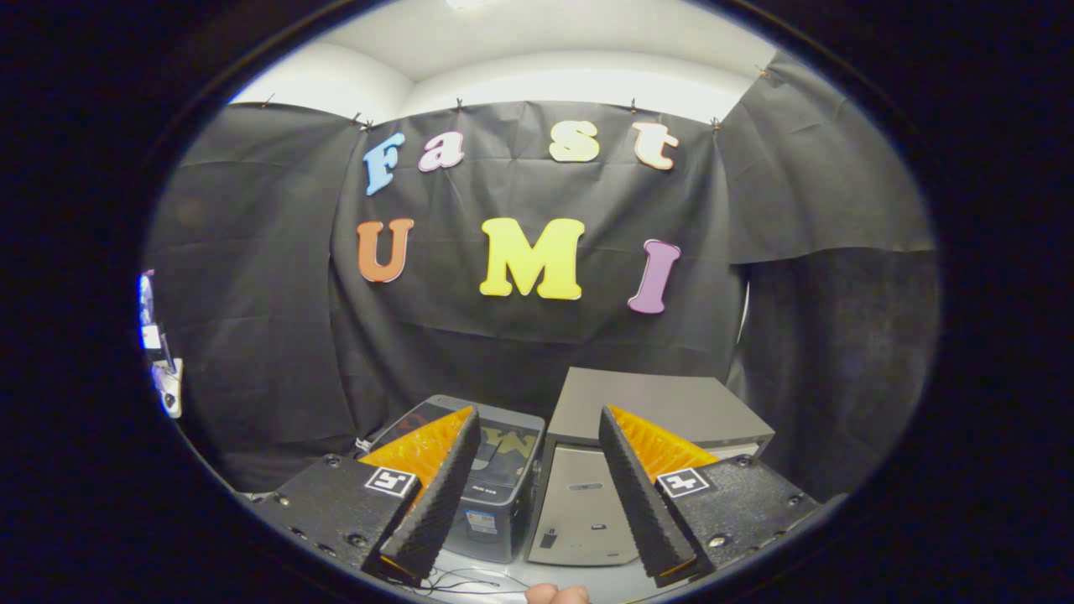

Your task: Put the clothes into the washing machine and then close the washing machine lid.

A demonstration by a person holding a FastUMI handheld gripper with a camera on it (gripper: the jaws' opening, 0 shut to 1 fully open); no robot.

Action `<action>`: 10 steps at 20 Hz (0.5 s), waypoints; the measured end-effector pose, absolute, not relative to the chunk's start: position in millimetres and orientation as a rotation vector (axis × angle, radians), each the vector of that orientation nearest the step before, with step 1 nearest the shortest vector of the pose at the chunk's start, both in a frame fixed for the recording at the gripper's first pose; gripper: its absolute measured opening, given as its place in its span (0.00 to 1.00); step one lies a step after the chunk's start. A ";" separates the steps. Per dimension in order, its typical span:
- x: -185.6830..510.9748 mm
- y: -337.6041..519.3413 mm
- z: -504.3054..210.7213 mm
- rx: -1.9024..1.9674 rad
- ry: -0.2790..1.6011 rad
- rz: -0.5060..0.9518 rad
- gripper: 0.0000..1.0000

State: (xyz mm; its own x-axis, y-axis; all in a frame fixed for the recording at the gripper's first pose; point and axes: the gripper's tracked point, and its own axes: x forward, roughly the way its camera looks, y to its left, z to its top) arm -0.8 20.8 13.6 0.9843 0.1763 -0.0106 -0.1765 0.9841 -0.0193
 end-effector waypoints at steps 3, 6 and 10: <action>-2.3 17.6 11.4 -0.008 0.012 0.175 0.90; -2.3 16.4 6.6 0.000 0.023 0.176 0.90; -2.9 12.6 4.5 0.031 0.036 0.167 0.90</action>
State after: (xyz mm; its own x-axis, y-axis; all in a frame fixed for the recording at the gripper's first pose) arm -2.9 12.6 4.5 0.9854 0.1671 -0.0334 -0.1659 0.9856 0.0339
